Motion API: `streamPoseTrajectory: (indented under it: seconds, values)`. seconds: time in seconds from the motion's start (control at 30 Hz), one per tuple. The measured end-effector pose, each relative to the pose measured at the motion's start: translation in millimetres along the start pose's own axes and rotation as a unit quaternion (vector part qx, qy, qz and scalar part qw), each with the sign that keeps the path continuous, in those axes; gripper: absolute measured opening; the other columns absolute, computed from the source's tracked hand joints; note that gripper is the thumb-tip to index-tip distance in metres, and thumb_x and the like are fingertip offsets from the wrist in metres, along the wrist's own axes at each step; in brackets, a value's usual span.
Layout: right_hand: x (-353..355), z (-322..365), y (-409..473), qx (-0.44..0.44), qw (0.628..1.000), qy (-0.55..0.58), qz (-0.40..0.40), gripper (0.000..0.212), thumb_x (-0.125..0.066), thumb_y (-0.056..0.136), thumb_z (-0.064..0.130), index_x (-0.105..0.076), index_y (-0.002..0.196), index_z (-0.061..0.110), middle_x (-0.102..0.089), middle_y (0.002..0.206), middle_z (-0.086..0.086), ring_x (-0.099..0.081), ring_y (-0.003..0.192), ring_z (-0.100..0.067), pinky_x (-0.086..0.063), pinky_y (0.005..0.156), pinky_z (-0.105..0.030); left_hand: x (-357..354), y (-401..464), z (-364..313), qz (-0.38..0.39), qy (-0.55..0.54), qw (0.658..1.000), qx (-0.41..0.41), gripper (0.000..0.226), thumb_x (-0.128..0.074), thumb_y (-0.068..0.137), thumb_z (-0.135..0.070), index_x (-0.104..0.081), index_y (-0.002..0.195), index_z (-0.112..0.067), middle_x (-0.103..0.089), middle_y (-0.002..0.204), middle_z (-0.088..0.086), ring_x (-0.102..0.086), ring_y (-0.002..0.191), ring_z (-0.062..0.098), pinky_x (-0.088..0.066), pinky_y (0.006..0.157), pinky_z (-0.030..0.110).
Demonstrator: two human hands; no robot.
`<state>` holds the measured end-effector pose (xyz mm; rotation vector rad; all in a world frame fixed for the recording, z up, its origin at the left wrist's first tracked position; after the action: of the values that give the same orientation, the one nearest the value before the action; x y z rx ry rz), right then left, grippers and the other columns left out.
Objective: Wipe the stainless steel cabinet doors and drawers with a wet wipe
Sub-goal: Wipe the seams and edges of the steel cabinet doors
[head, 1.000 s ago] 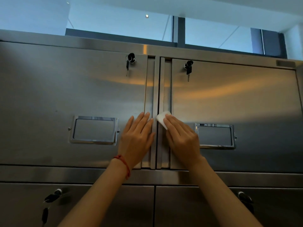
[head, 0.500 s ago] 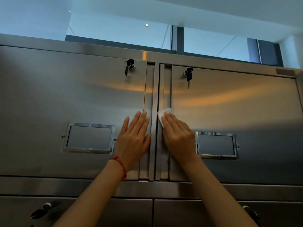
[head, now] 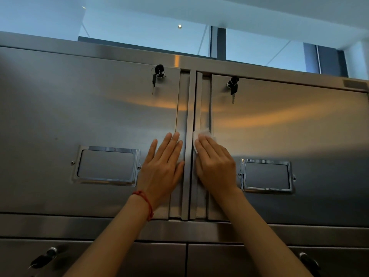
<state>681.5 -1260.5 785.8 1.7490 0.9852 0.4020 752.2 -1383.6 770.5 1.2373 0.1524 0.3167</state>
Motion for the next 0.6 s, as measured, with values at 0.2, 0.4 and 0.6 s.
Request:
streamPoseTrajectory:
  seconds: [0.2, 0.4, 0.6]
  values:
    - [1.2, 5.4, -11.2, 0.003, 1.000, -0.009, 0.019, 0.036, -0.076, 0.072, 0.005, -0.068, 0.107, -0.003, -0.065, 0.112, -0.022, -0.064, 0.105, -0.031, -0.055, 0.086, -0.039, 1.7, -0.6, -0.6, -0.002, 0.007, 1.000, 0.001, 0.062, -0.008, 0.102, -0.033, -0.052, 0.129, 0.002, -0.045, 0.138, 0.022, -0.044, 0.127, 0.036, -0.032, 0.101, 0.059]
    - [0.6, 3.3, 1.8, -0.011, 1.000, -0.011, 0.023, 0.039, -0.077, 0.070, 0.002, -0.068, 0.108, -0.004, -0.065, 0.112, -0.022, -0.064, 0.105, -0.031, -0.054, 0.085, -0.038, 6.8, 0.6, -3.0, -0.011, 0.002, 1.000, 0.016, 0.064, -0.006, 0.102, -0.034, -0.051, 0.128, 0.005, -0.046, 0.136, 0.024, -0.045, 0.126, 0.038, -0.033, 0.100, 0.058]
    - [0.3, 6.9, -9.5, -0.014, 0.999, 0.001, 0.033, 0.043, -0.076, 0.071, -0.002, -0.065, 0.112, -0.005, -0.062, 0.118, -0.023, -0.061, 0.109, -0.033, -0.055, 0.086, -0.041, 3.8, -0.8, -1.8, -0.027, -0.004, 0.999, 0.045, 0.056, -0.025, 0.096, -0.029, -0.041, 0.134, 0.008, -0.038, 0.142, 0.026, -0.037, 0.131, 0.039, -0.030, 0.105, 0.055]
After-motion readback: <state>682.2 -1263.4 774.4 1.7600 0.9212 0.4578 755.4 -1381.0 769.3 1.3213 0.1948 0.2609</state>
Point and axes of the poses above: each hand's wrist, its own y-axis towards the middle knuckle, its own x-axis out of the back of the hand, z = x × y, the point moved 2 cm from there along y, towards the middle knuckle
